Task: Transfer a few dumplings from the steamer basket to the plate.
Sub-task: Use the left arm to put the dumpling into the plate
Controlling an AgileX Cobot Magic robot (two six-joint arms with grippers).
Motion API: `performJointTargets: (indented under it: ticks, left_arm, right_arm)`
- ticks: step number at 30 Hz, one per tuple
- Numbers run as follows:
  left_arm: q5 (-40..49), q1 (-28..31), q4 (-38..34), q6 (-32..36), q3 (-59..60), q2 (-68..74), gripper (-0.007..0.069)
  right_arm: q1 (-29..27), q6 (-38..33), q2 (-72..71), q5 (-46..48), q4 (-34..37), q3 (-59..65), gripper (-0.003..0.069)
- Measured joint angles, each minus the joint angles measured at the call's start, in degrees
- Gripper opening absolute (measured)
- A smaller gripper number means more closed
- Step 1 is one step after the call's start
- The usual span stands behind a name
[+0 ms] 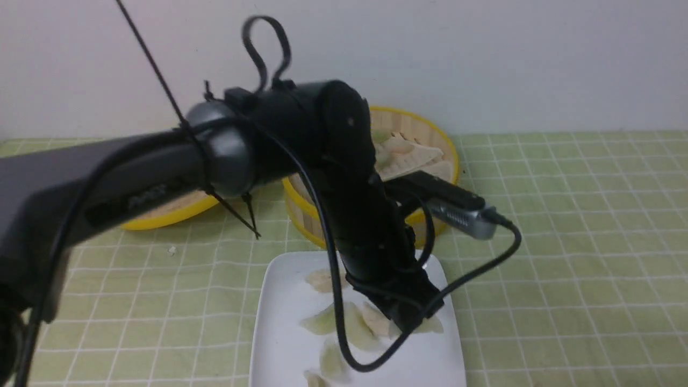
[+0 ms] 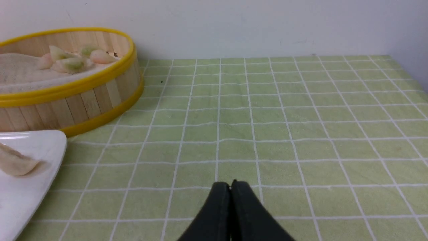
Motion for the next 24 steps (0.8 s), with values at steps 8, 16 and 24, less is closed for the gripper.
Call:
performJointTargets:
  ticks: [8,16,24]
  left_arm:
    - [-1.02,-0.75,2.17,-1.56,0.00,4.57,0.0252]
    - [0.47,-0.75,5.59,-7.59,-1.28,3.82,0.0383]
    - [-1.08,-0.75,10.71,-12.76,-0.76,-12.06,0.0011]
  right_arm:
    - [0.00,0.00,0.00,0.00,0.00,0.00,-0.0015]
    - [0.00,0.00,0.00,0.00,0.00,0.00,-0.0015]
    - [0.00,0.00,0.00,0.00,0.00,0.00,-0.0015]
